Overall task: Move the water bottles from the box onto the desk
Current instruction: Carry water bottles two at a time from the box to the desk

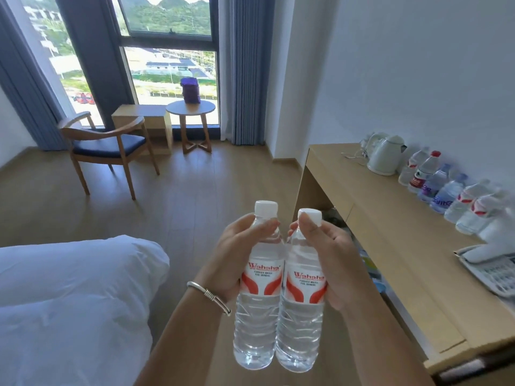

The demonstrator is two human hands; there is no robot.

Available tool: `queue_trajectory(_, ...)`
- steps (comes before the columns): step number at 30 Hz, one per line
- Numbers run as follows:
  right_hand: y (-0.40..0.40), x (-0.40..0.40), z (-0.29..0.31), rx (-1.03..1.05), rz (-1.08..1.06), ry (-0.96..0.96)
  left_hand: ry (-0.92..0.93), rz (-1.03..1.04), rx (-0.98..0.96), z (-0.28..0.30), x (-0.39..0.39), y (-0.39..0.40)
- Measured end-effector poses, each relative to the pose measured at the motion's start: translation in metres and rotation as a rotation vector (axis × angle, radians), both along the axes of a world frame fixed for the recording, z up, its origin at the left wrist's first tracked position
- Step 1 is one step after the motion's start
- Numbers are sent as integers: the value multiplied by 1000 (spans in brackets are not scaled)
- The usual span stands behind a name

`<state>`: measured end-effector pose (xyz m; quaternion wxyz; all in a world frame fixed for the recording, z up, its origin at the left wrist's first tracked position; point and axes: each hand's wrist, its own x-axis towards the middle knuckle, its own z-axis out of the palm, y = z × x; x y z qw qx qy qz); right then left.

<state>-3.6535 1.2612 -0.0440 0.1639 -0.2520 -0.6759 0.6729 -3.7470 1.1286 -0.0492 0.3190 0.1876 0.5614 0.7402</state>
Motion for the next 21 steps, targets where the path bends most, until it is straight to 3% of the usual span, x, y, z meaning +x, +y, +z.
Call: queue_trajectory(21,292,-158,6,21,-181,35,58,-157,-31,10,-178,312)
